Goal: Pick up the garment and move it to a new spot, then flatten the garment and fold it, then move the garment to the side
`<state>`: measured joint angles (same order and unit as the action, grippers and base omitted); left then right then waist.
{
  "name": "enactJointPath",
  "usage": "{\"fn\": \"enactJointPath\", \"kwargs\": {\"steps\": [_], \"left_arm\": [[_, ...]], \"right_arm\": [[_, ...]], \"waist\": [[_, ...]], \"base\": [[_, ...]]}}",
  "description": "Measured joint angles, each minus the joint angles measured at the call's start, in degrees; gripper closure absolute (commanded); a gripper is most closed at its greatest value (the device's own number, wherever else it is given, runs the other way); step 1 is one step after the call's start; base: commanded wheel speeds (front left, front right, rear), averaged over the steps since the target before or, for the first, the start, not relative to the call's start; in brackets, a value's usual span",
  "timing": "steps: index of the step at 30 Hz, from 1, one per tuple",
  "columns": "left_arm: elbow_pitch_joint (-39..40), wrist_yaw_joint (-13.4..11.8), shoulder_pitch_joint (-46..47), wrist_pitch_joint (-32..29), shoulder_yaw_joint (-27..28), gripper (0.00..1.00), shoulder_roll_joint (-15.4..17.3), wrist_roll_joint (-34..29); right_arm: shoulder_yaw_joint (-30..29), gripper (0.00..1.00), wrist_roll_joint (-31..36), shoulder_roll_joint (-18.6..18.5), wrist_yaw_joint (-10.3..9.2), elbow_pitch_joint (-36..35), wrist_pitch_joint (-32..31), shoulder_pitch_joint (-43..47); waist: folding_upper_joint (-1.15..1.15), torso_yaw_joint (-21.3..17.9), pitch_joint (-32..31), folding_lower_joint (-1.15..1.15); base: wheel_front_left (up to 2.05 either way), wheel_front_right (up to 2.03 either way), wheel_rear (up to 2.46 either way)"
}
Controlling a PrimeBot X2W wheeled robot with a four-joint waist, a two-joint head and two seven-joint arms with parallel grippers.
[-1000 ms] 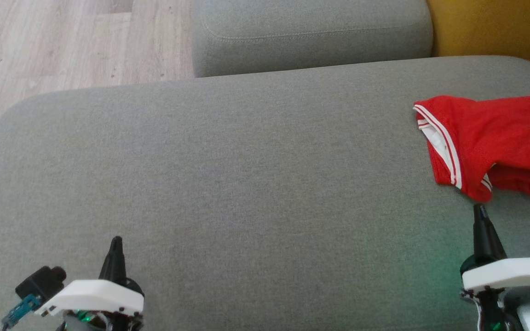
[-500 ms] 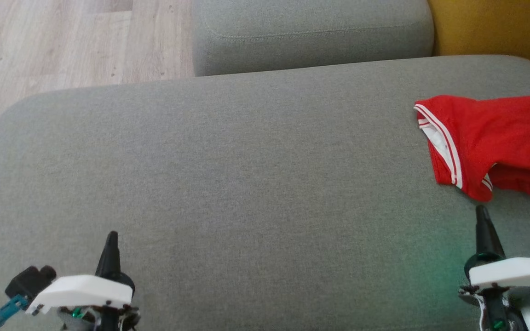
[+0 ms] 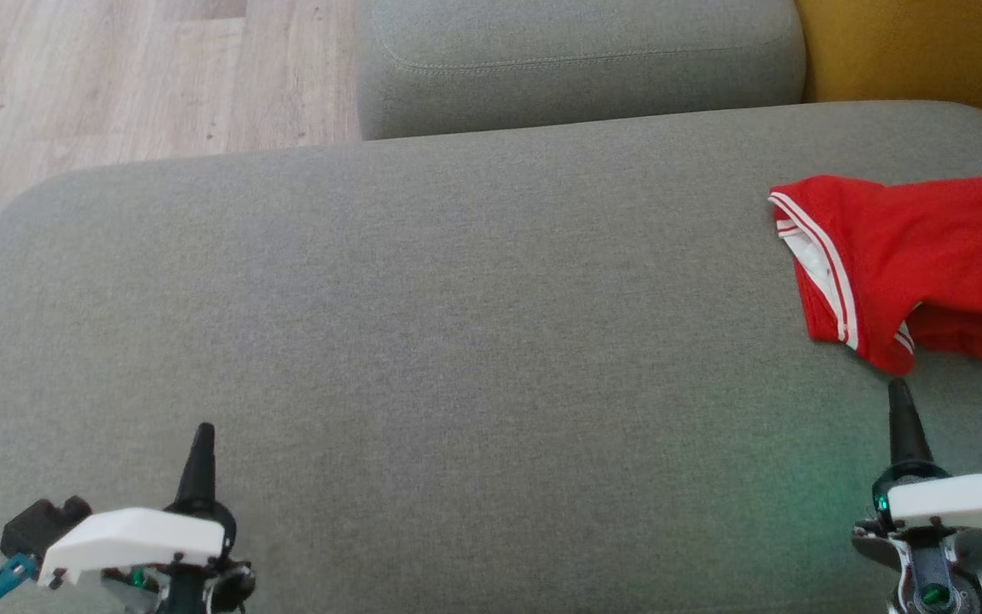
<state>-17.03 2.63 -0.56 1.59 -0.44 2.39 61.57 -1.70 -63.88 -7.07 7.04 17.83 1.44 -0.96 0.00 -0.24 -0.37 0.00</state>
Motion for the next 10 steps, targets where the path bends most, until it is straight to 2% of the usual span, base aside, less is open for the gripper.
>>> {"fn": "enactJointPath", "kwargs": {"steps": [10], "left_arm": [[0.2,0.9,1.1,-1.7,1.2,1.00,0.0,6.3]], "right_arm": [[-1.2,1.00,-5.9,0.9,0.00,-0.4,-1.5,-0.9]], "waist": [[0.00,0.1,0.1,0.00]], "base": [[0.00,0.00,0.00]]}}
